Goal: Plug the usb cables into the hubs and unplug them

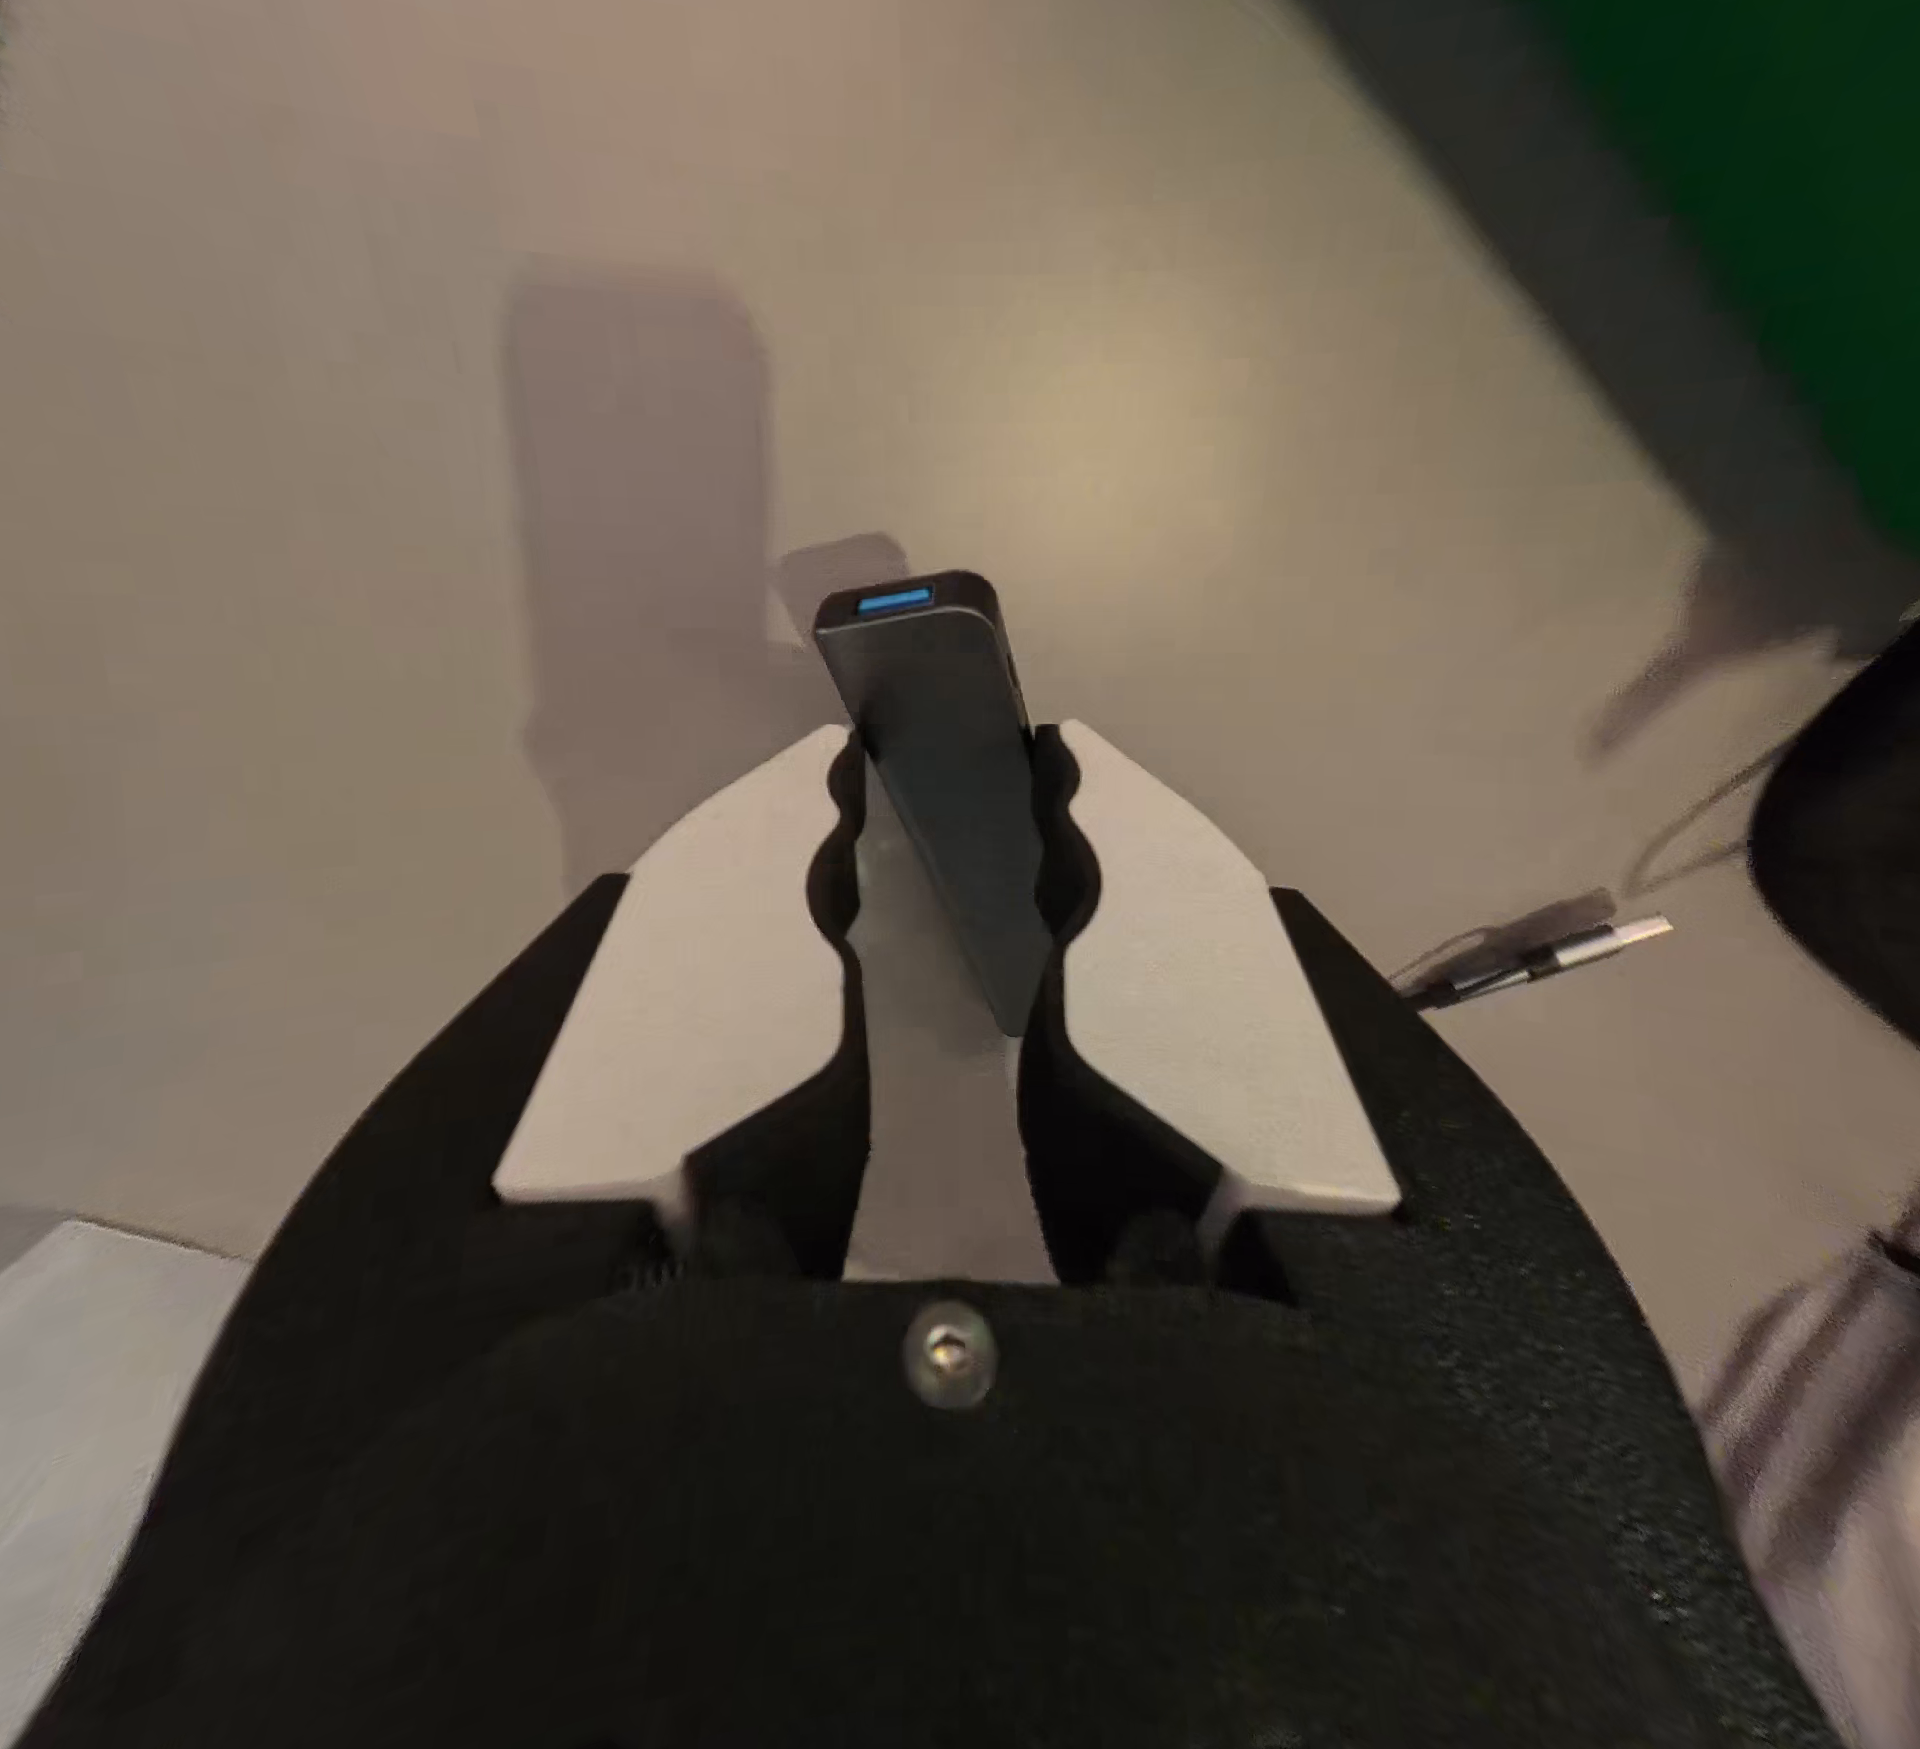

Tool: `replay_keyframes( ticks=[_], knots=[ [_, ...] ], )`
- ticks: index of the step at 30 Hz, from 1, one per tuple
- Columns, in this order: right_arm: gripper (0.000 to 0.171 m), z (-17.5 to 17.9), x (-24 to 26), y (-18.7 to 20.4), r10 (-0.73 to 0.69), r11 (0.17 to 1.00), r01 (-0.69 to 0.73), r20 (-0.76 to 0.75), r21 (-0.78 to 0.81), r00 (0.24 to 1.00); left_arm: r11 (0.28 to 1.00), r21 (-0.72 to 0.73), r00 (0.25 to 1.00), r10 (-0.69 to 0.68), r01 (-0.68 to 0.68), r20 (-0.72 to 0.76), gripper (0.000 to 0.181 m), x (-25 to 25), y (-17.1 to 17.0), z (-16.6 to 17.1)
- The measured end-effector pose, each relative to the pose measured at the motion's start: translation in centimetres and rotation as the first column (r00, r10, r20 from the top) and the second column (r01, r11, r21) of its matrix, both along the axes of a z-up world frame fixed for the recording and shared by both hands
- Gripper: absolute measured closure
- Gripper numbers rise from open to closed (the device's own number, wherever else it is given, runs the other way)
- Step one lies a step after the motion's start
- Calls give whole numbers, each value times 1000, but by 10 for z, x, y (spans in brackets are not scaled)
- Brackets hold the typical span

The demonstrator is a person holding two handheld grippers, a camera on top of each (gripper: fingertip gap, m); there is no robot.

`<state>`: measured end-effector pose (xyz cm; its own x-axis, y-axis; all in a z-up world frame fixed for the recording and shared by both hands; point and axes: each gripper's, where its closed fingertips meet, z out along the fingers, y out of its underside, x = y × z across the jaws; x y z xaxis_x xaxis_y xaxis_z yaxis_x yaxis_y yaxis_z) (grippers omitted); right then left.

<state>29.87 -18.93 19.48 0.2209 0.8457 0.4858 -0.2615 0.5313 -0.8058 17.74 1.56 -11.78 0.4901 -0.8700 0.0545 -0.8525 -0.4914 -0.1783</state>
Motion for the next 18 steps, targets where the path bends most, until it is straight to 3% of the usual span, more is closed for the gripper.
replay_keyframes(
  ticks=[3, 5, 7, 10, 12, 16, 18],
  knots=[
    [164, 1, 3, 0, 3, 1000, -3, -16, 2, 1000, 981, 184, 959, 10, -64, 283, 151, 16, 18, 49],
    [164, 1, 4, 1, 1, 1000, -1, -20, 1, 1000, 925, 352, 867, -53, -145, 496, 160, 24, 28, 88],
    [164, 0, 4, 3, -11, 1000, 11, -14, -4, 1000, 852, 471, 797, -114, -228, 593, 168, 16, 28, 104],
    [164, -2, 5, 5, -35, 999, 35, -6, -5, 999, 804, 541, 748, -199, -244, 633, 181, 2, 7, 86],
    [164, -2, 5, 5, -37, 999, 37, -3, -5, 999, 822, 520, 760, -180, -233, 625, 181, -9, -6, 66],
    [164, -3, 2, 5, -30, 1000, 30, 2, -4, 1000, 839, 465, 715, -138, -283, 685, 181, -27, -19, 60],
    [164, -3, 2, 6, -34, 999, 34, 5, -5, 999, 836, 469, 753, -109, -283, 649, 180, -38, -14, 51]
  ],
)
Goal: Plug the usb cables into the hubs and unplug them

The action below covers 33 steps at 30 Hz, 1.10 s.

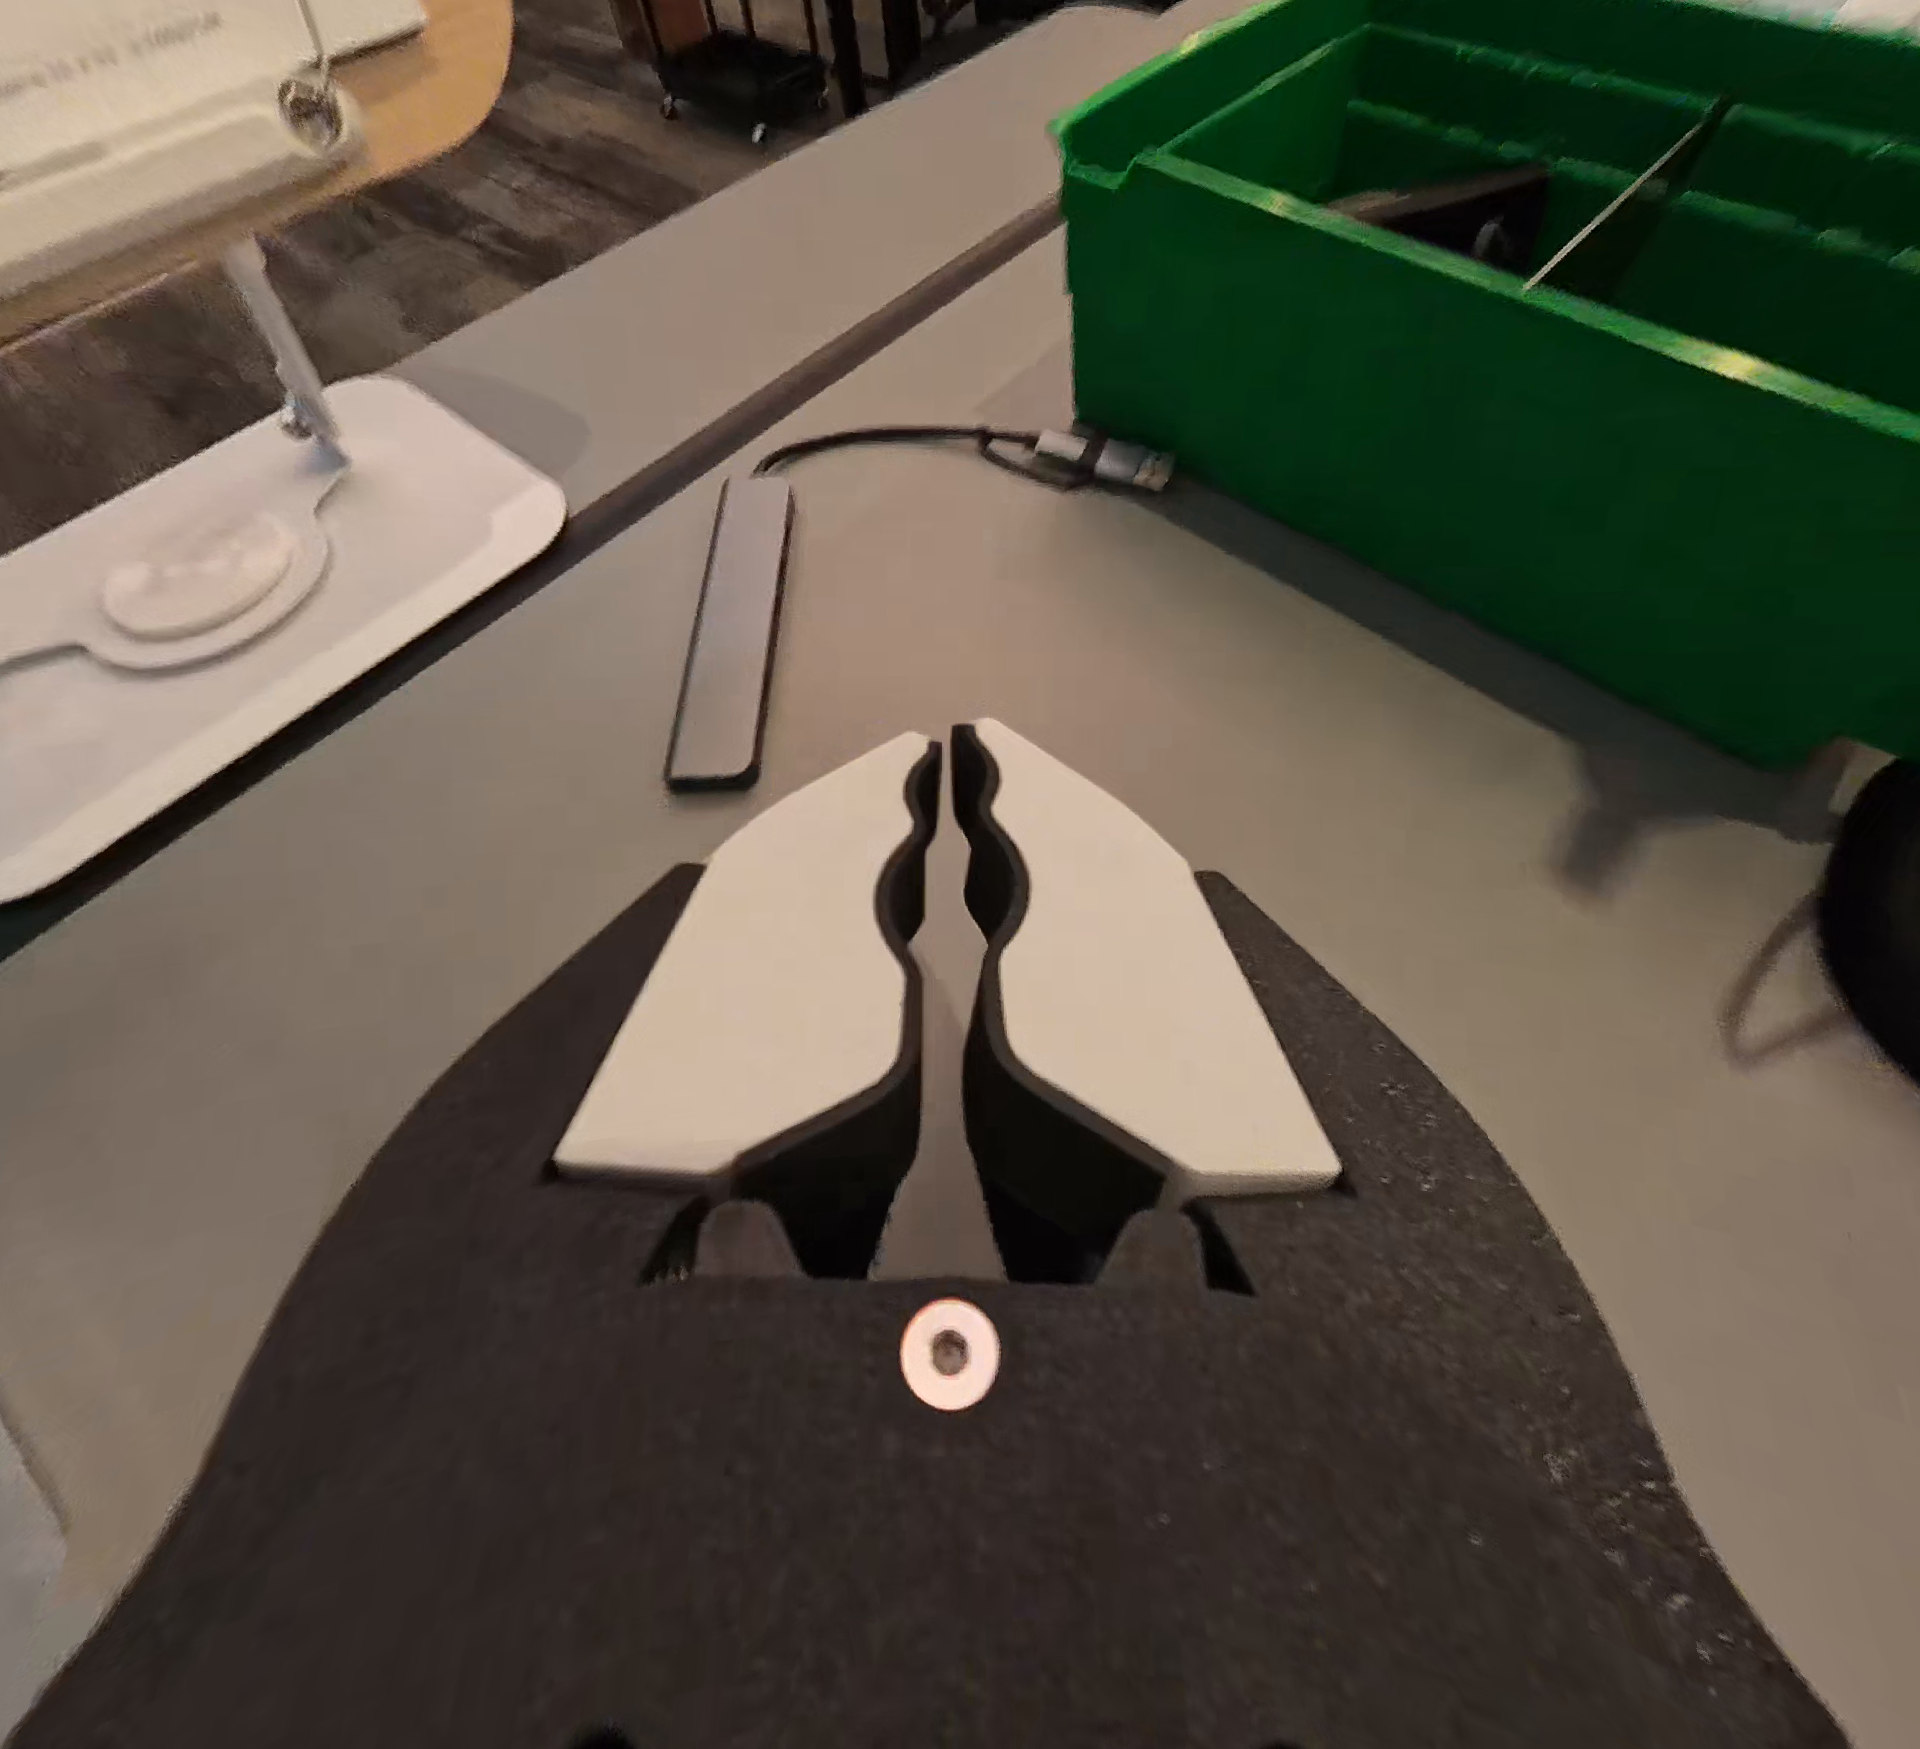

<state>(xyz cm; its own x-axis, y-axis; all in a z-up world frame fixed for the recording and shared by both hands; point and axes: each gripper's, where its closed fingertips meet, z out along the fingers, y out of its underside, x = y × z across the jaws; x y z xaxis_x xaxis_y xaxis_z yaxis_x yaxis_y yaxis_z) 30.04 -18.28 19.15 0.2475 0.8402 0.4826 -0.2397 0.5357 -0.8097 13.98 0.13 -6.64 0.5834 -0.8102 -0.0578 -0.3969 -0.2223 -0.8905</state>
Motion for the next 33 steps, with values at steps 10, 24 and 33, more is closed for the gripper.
replay_keyframes(
  ticks=[10, 24, 33],
  knots=[
    [164, -3, -4, 6, -21, 1000, 21, 21, -13, 1000, 974, -165, 955, 107, -157, -278, 135, 20, 99, -61],
    [164, -7, -7, 12, -27, 999, 28, 43, -23, 999, 892, -425, 880, -73, -153, -469, 152, -17, 45, -91],
    [164, -9, -12, 10, -31, 999, 31, 63, -14, 998, 912, -397, 854, -124, -103, -505, 131, -45, 2, -93]
  ],
)
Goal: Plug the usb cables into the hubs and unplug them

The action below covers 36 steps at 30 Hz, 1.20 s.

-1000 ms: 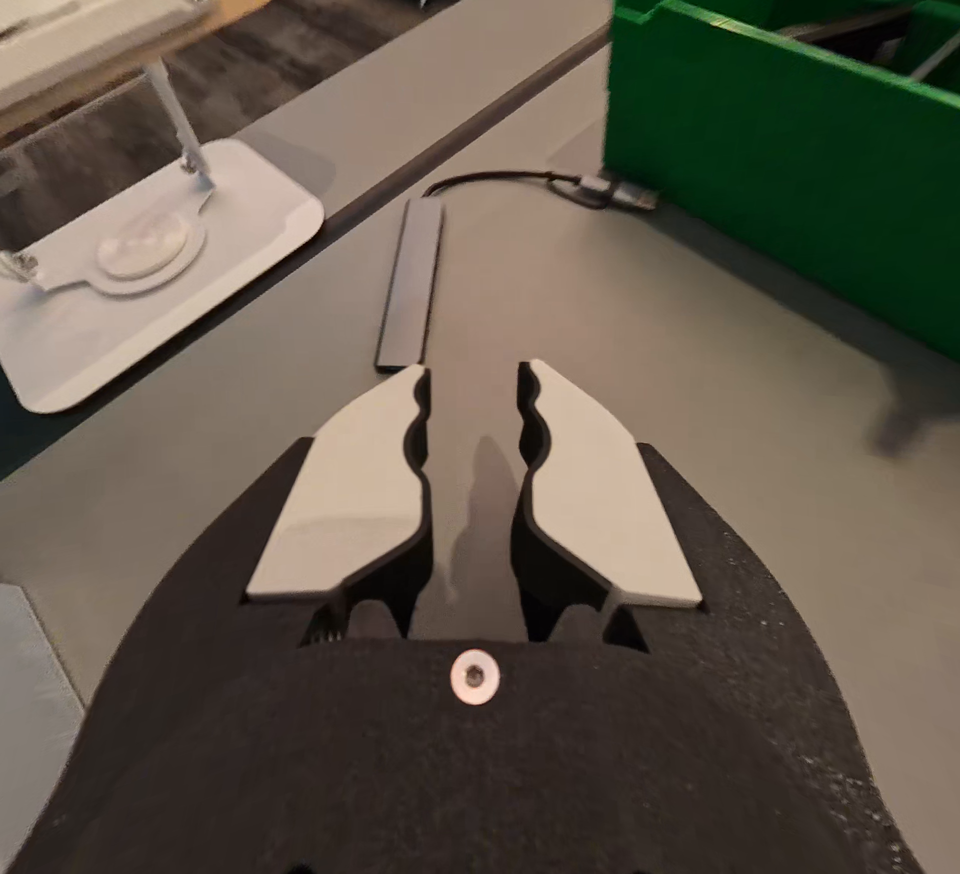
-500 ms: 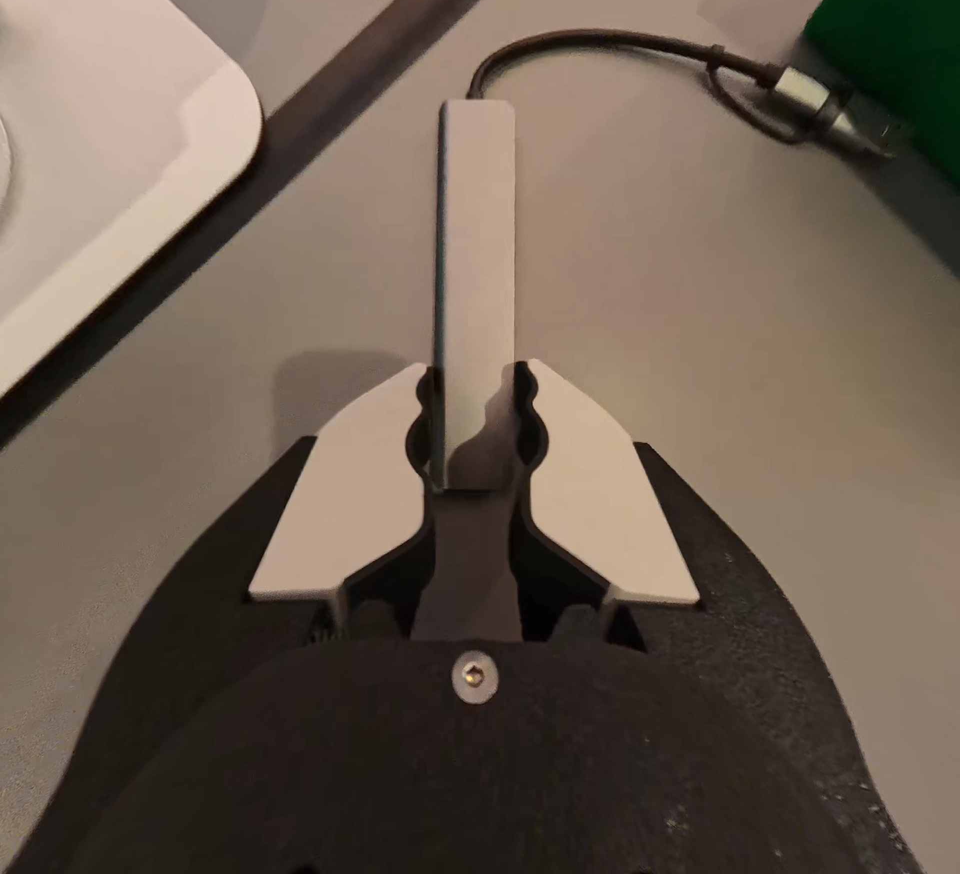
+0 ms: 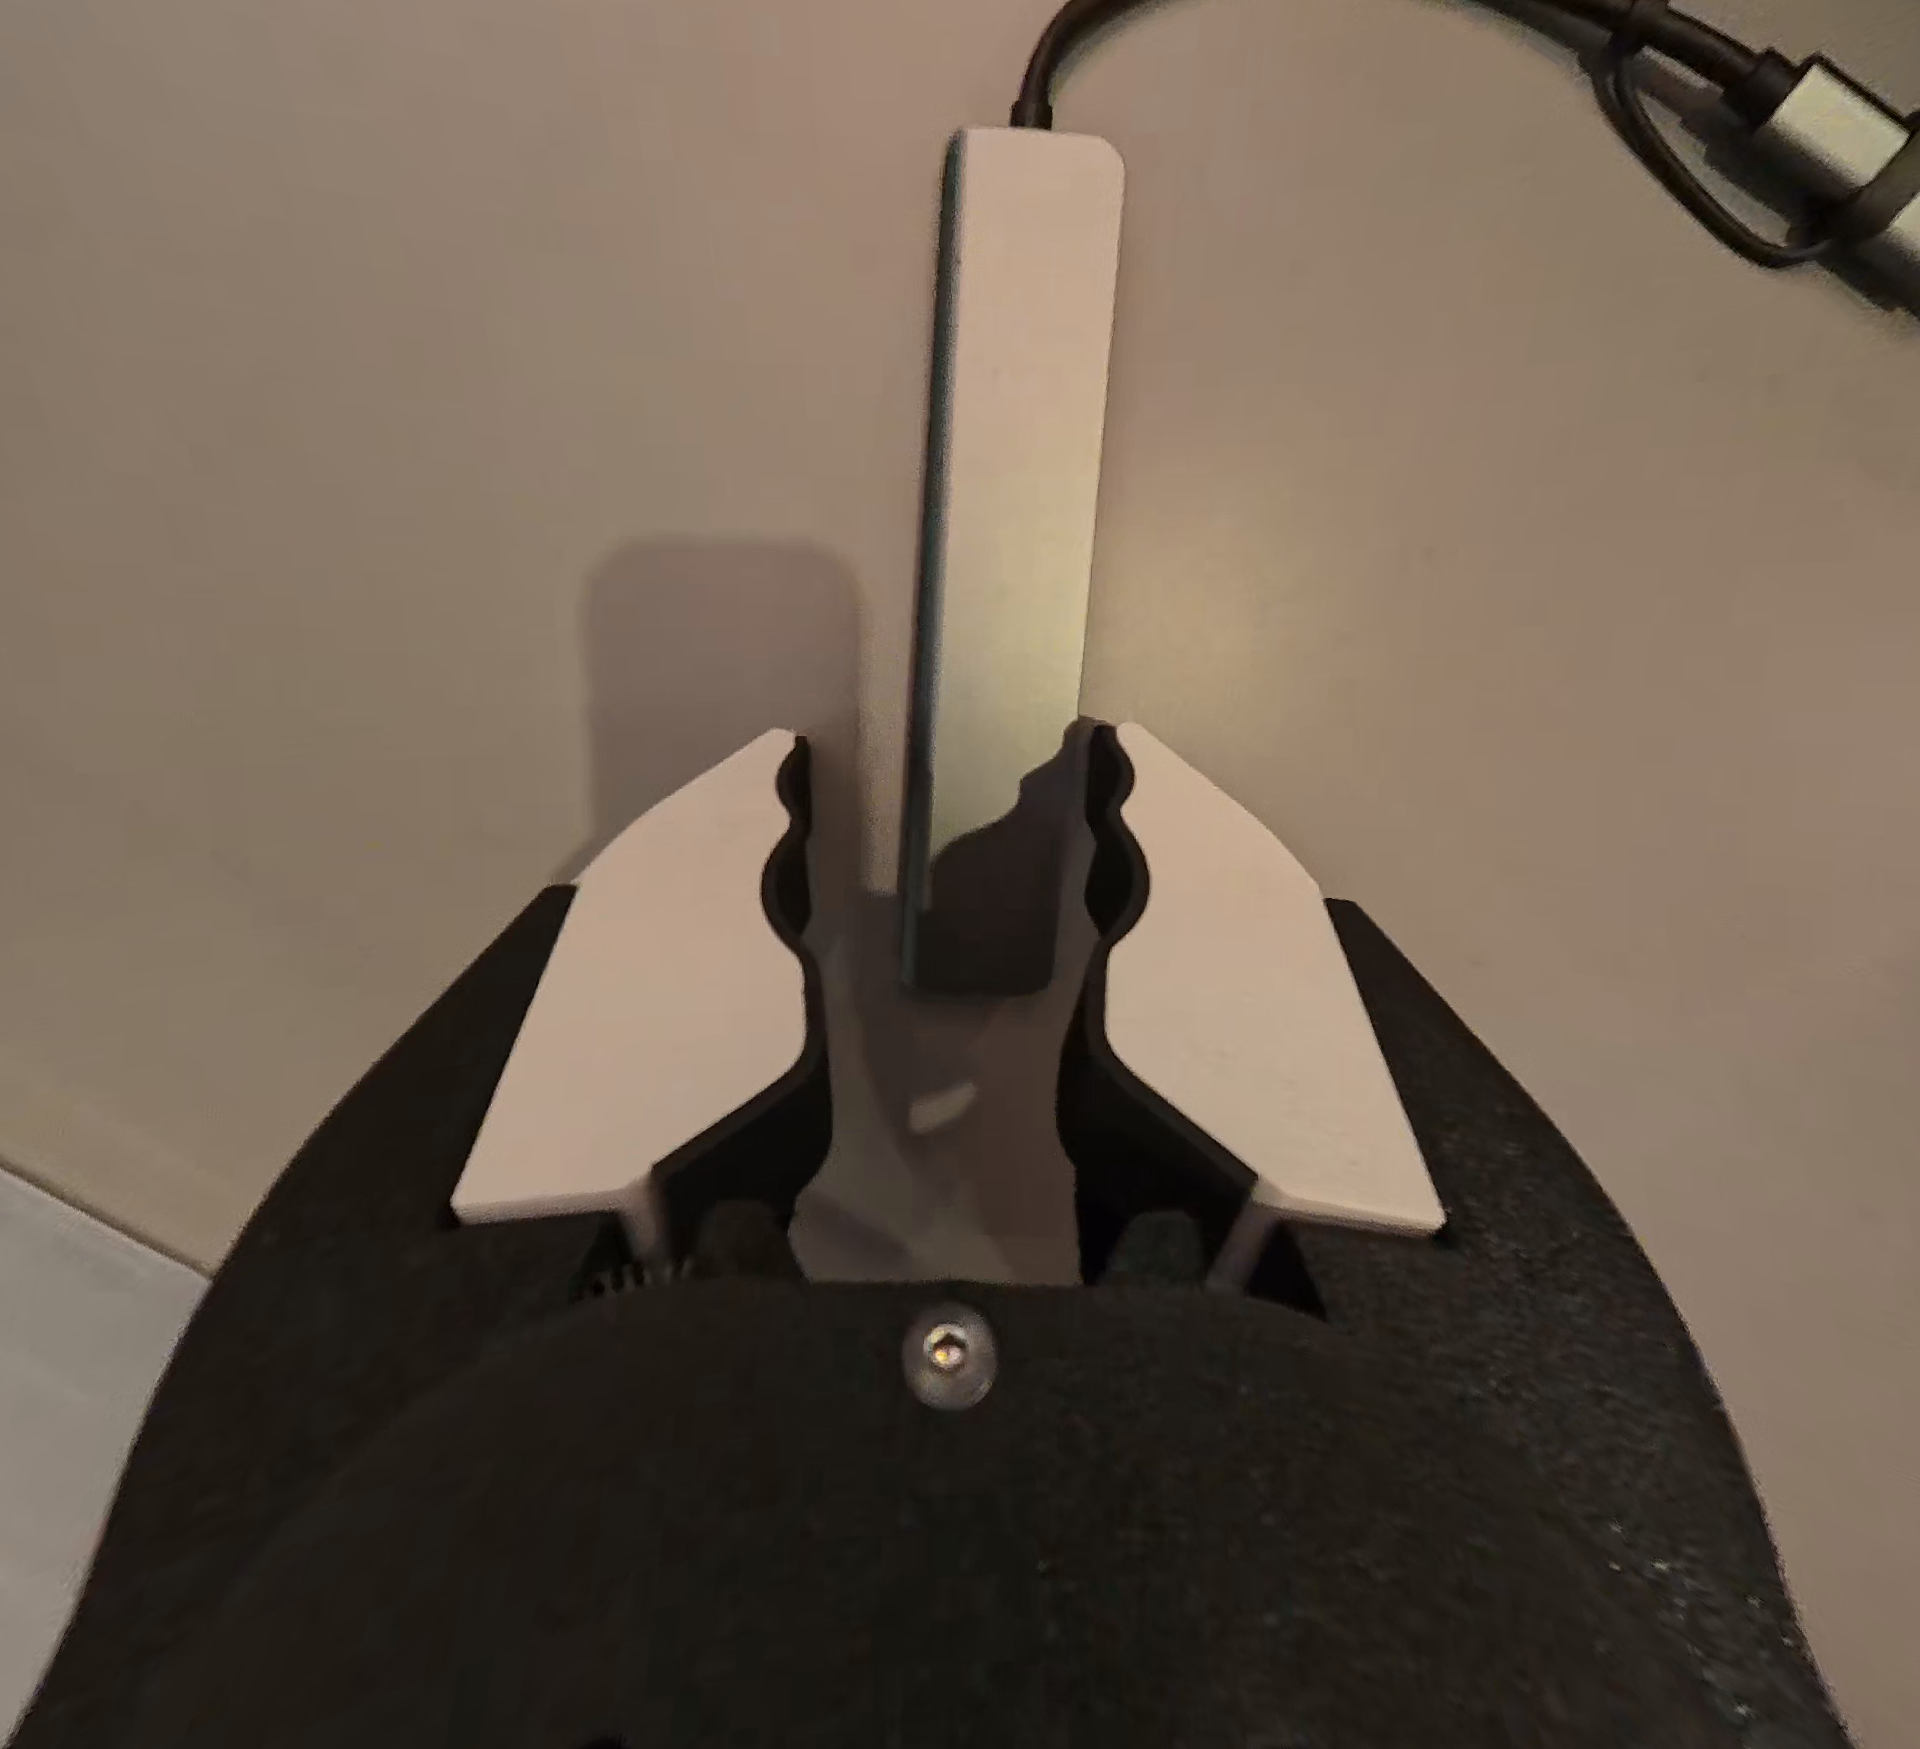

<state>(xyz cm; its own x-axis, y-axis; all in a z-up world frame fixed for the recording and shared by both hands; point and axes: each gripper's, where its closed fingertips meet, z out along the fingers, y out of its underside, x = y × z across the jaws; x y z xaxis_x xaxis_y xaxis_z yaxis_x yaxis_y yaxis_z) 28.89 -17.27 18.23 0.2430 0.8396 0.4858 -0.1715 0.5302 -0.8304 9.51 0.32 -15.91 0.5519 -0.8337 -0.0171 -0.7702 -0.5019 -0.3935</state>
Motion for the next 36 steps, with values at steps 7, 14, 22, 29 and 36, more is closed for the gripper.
replay_keyframes(
  ticks=[7, 14, 22, 29, 36],
  knots=[
    [164, 0, 6, 0, -6, 1000, 6, -14, 2, 1000, 997, 44, 996, -65, 62, 55, 135, 10, 3, 0],
    [164, -1, 7, 4, -7, 1000, 6, -14, -11, 1000, 997, -69, 997, -41, 45, 69, 152, 15, 1, 2],
    [164, -4, 0, 9, -9, 1000, 9, 9, -22, 1000, 779, -615, 827, 261, 125, 499, 152, 55, -48, 35],
    [164, -5, -4, 15, -15, 999, 16, 17, -40, 1000, 688, -643, 602, 367, 337, 709, 153, 74, -79, 85],
    [164, -1, -26, 26, -72, 996, 74, 47, -41, 996, 964, -186, 506, 65, 191, 860, 153, 67, -44, 172]
  ],
)
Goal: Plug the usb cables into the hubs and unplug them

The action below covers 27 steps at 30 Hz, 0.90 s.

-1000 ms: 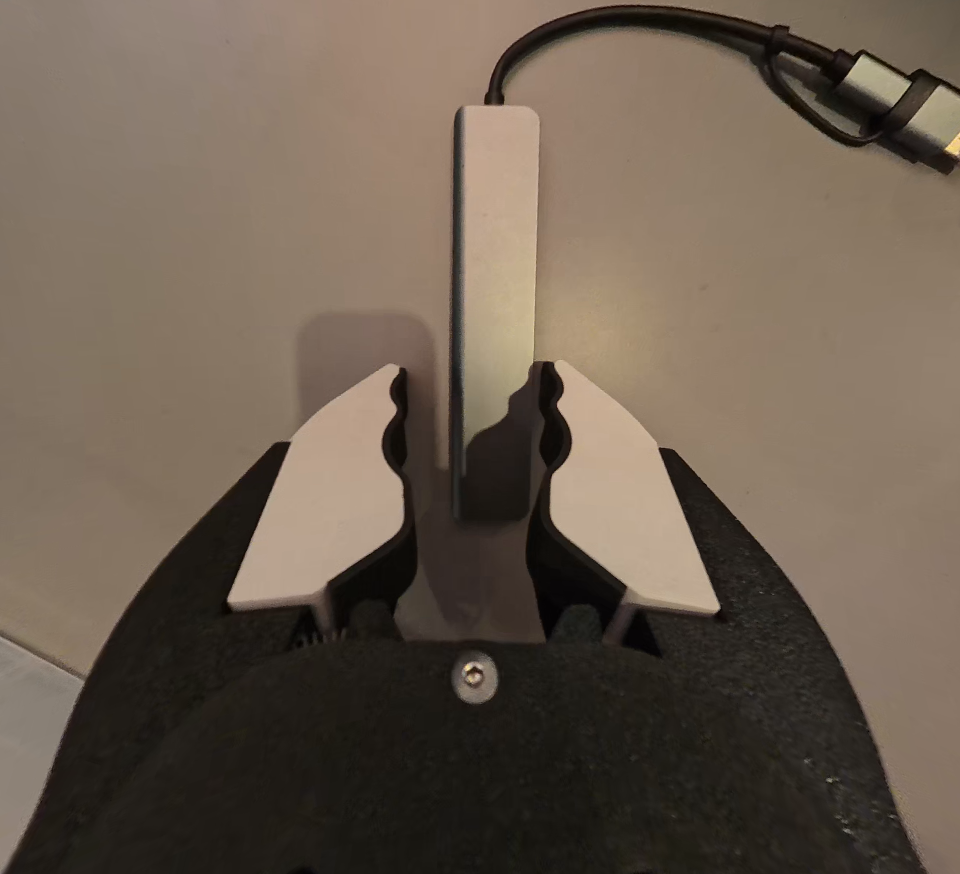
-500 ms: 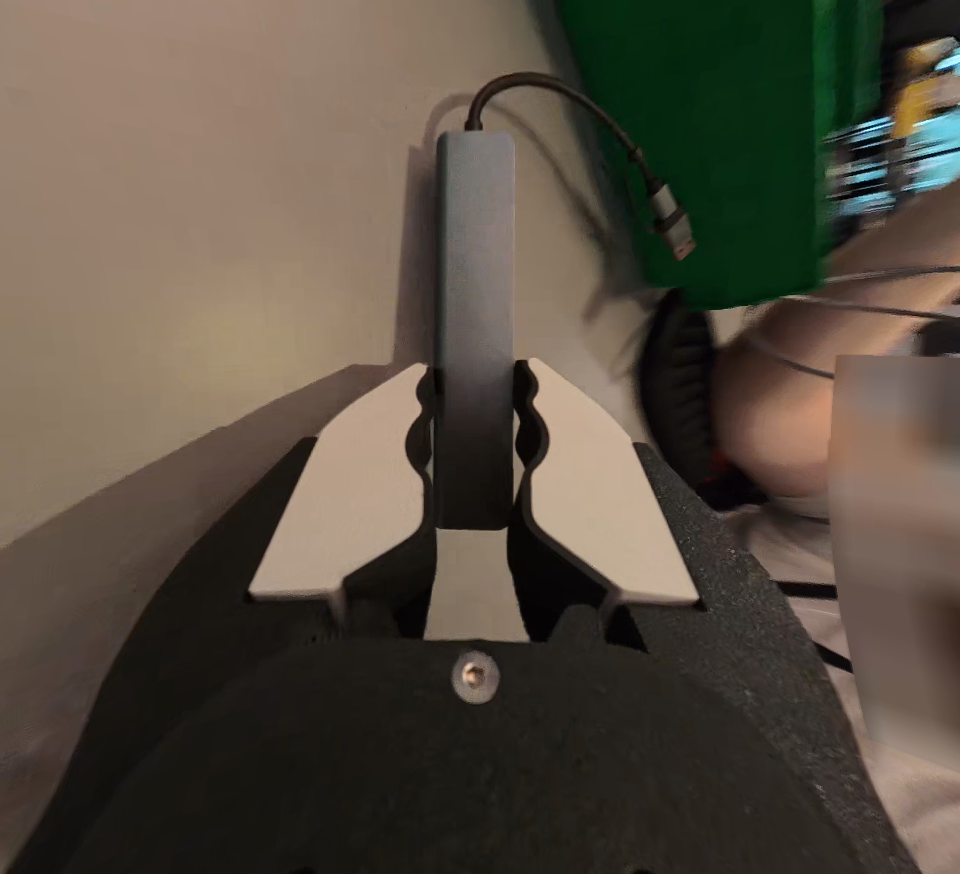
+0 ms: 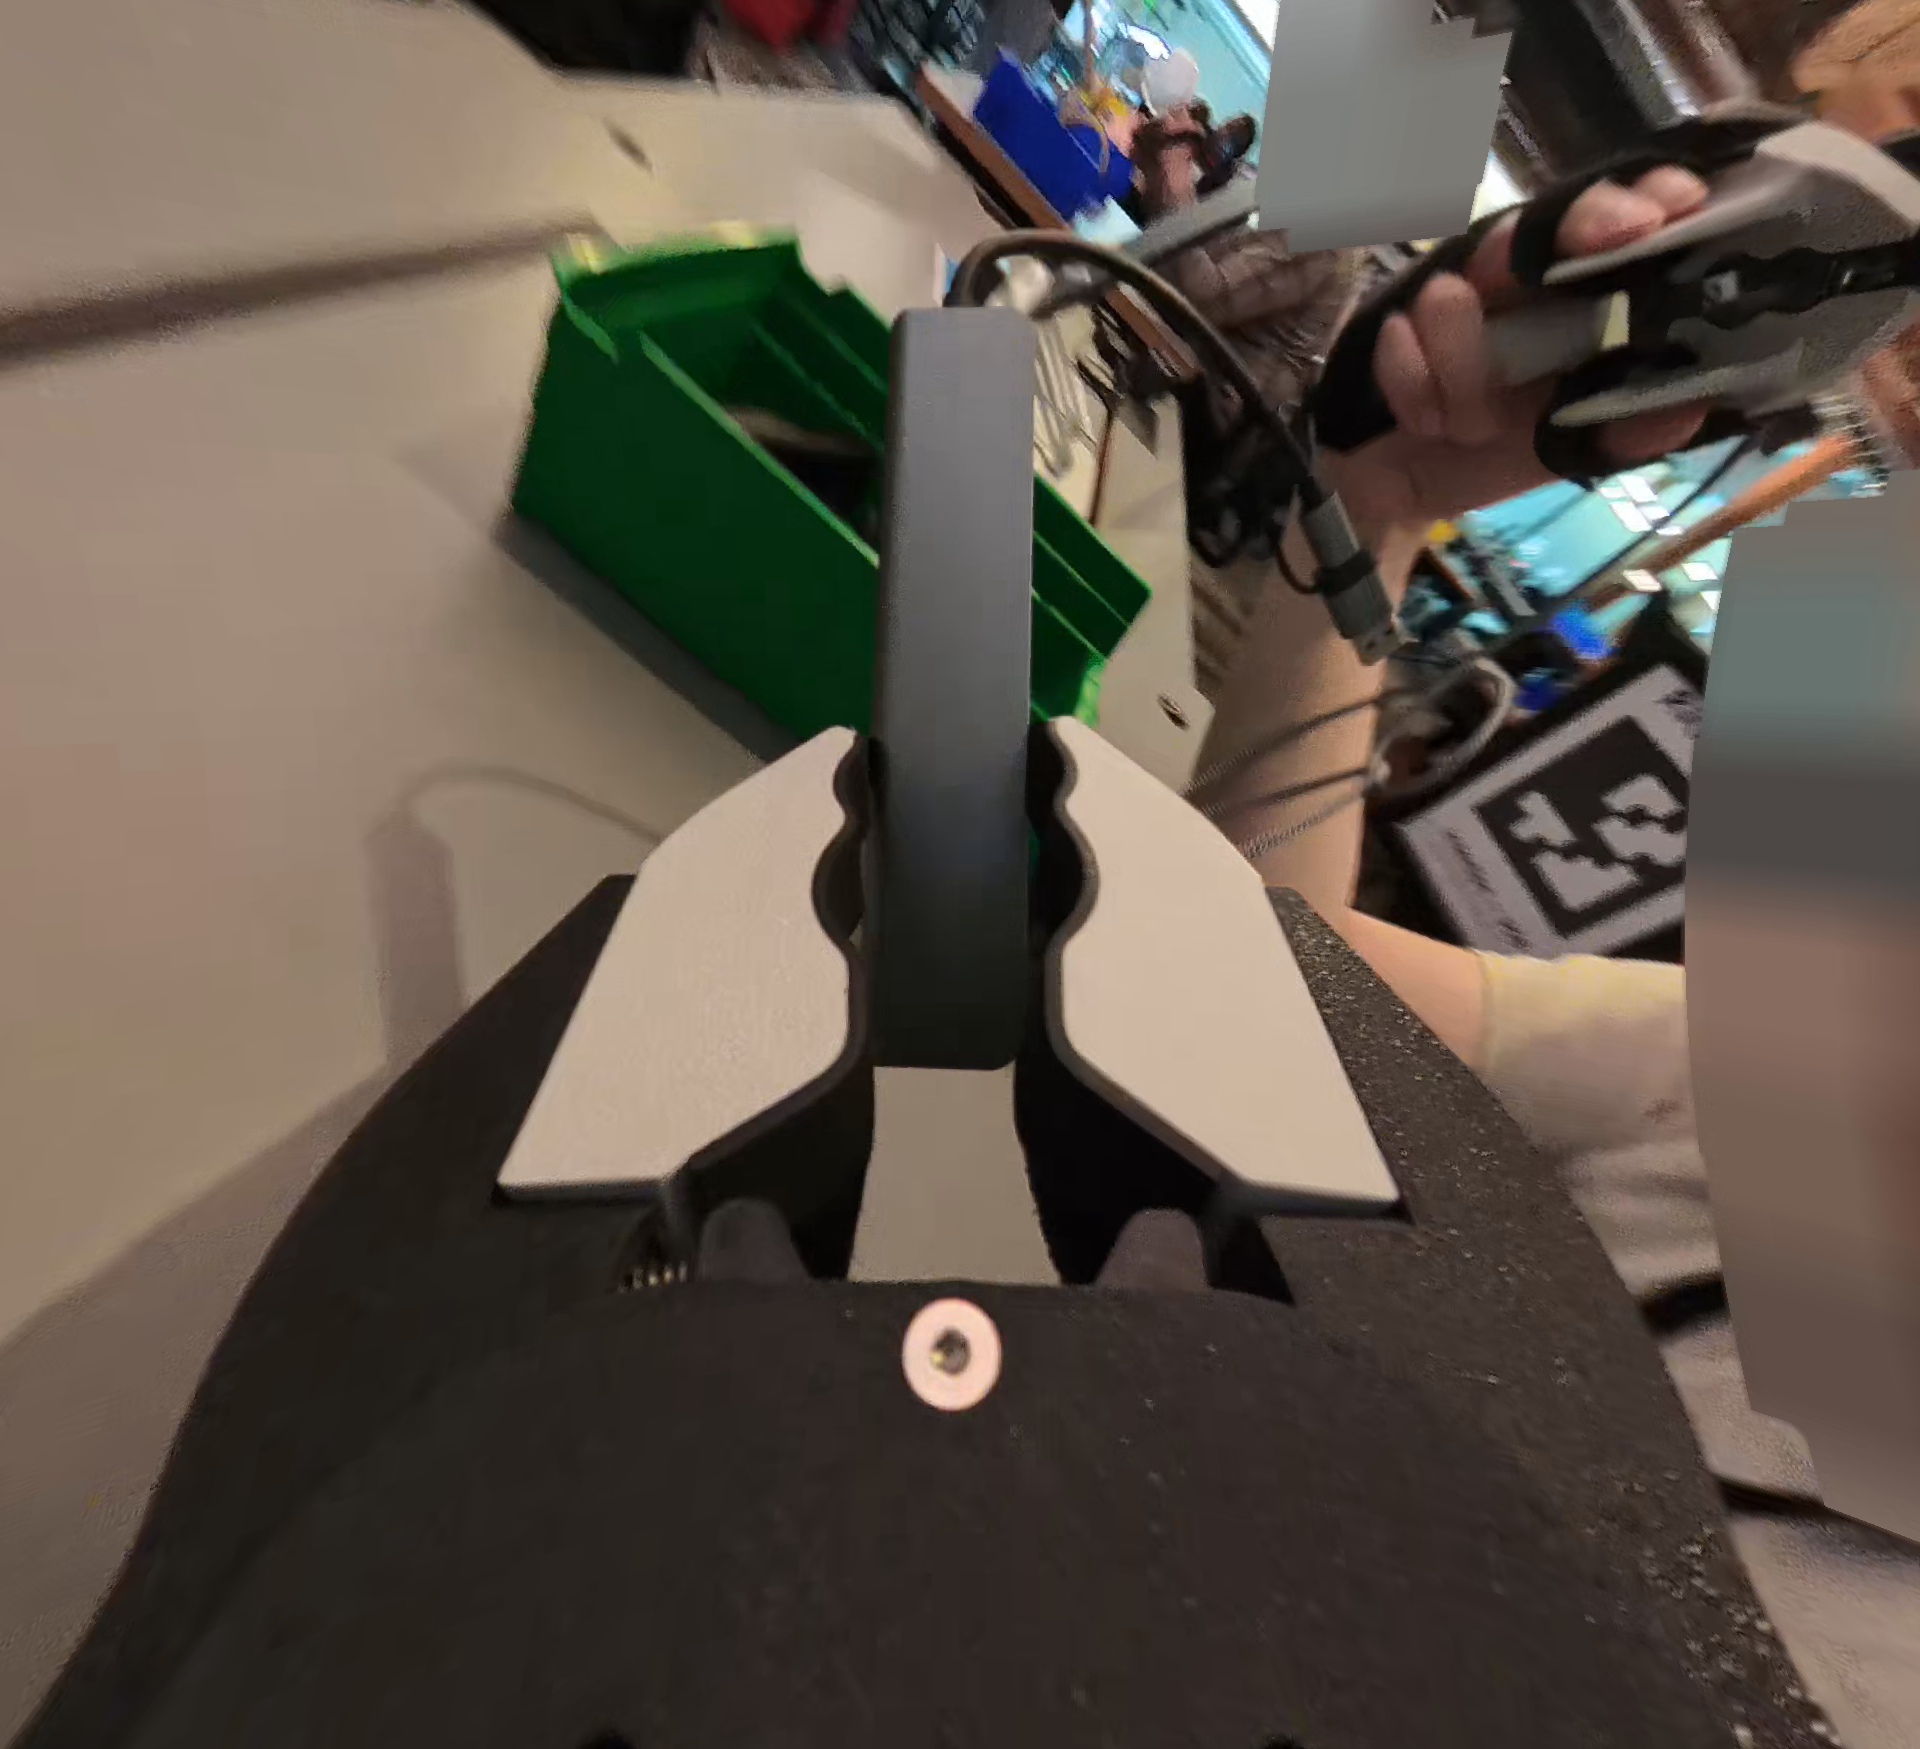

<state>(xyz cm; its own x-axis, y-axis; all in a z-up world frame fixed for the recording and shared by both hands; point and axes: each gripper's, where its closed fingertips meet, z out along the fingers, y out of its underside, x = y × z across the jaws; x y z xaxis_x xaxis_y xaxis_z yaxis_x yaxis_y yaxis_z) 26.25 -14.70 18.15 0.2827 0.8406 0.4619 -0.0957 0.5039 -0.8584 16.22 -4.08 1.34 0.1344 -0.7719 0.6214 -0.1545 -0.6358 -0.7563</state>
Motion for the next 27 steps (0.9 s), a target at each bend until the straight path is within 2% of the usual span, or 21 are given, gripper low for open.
replay_keyframes(
  ticks=[2, 6, 9, 11, 13, 17, 19, 23, 27],
  knots=[
    [164, 6, -13, 8, -79, 997, 79, 6, 20, 997, 988, 139, 997, 76, -75, -5, 153, -5, 14, 28],
    [164, 17, -48, 30, -298, 948, 296, -2, 118, 955, 912, 354, 977, 214, -208, 21, 153, -23, 31, 74],
    [164, 9, -81, 52, -472, 863, 452, 41, 225, 881, 838, 430, 941, 307, -337, 140, 153, -45, 34, 97],
    [164, -4, -106, 60, -535, 815, 488, 86, 312, 840, 835, 447, 946, 302, -322, 118, 153, -54, 32, 103],
    [164, -13, -123, 69, -602, 762, 529, 108, 373, 791, 809, 471, 936, 311, -351, 163, 153, -63, 27, 117],
    [164, -22, -141, 77, -623, 746, 550, 106, 375, 775, 758, 534, 924, 349, -375, 155, 153, -69, 26, 123],
    [164, -20, -140, 79, -632, 736, 569, 69, 366, 772, 764, 528, 926, 345, -371, 153, 153, -69, 29, 120],
    [164, -27, -138, 87, -616, 779, 576, 130, 247, 777, 775, 505, 925, 335, -380, 181, 153, -70, 31, 121],
    [164, -25, -133, 93, -636, 766, 609, 106, 208, 764, 744, 543, 919, 352, -389, 176, 153, -70, 27, 125]
  ],
)
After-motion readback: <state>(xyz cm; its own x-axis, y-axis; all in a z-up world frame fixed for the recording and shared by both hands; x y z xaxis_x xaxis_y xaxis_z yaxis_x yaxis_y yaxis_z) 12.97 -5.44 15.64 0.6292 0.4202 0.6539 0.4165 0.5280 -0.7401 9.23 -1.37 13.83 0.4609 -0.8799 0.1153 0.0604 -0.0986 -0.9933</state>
